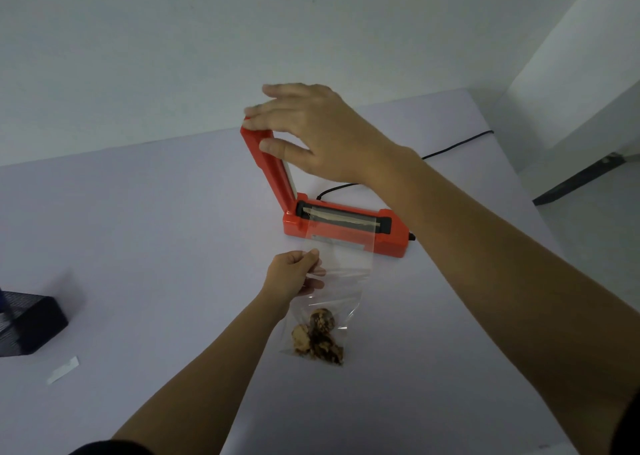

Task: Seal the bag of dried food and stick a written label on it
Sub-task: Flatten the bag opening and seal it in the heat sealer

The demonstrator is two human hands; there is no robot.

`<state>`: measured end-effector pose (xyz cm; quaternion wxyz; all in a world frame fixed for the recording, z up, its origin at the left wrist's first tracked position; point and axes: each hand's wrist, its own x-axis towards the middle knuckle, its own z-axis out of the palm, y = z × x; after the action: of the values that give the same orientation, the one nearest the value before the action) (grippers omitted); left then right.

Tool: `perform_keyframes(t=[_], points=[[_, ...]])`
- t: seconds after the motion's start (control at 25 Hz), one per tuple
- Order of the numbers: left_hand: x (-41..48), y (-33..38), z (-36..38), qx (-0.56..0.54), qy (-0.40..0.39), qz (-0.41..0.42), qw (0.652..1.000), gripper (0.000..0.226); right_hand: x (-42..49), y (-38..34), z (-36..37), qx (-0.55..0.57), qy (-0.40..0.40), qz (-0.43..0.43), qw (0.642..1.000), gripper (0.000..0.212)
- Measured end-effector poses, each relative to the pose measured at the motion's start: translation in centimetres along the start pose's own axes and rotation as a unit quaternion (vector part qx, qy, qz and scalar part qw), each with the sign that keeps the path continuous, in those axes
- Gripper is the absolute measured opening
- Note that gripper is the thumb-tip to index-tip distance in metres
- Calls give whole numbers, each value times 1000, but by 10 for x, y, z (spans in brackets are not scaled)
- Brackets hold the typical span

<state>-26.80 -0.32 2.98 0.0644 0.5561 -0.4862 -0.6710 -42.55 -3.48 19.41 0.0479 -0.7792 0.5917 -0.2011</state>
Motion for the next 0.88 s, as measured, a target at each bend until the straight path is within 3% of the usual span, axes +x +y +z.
perform_keyframes(t=[0.44,0.72,0.88], points=[[3,-5,0,33,1,10,999,25,-3,-6,1,-91,40,-53,994,46],[3,-7,-1,30,3,7,1000,25,13,-5,-6,-84,-66,-44,993,37],[4,-8,0,34,4,7,999,25,2,0,-9,-77,-10,-50,996,29]])
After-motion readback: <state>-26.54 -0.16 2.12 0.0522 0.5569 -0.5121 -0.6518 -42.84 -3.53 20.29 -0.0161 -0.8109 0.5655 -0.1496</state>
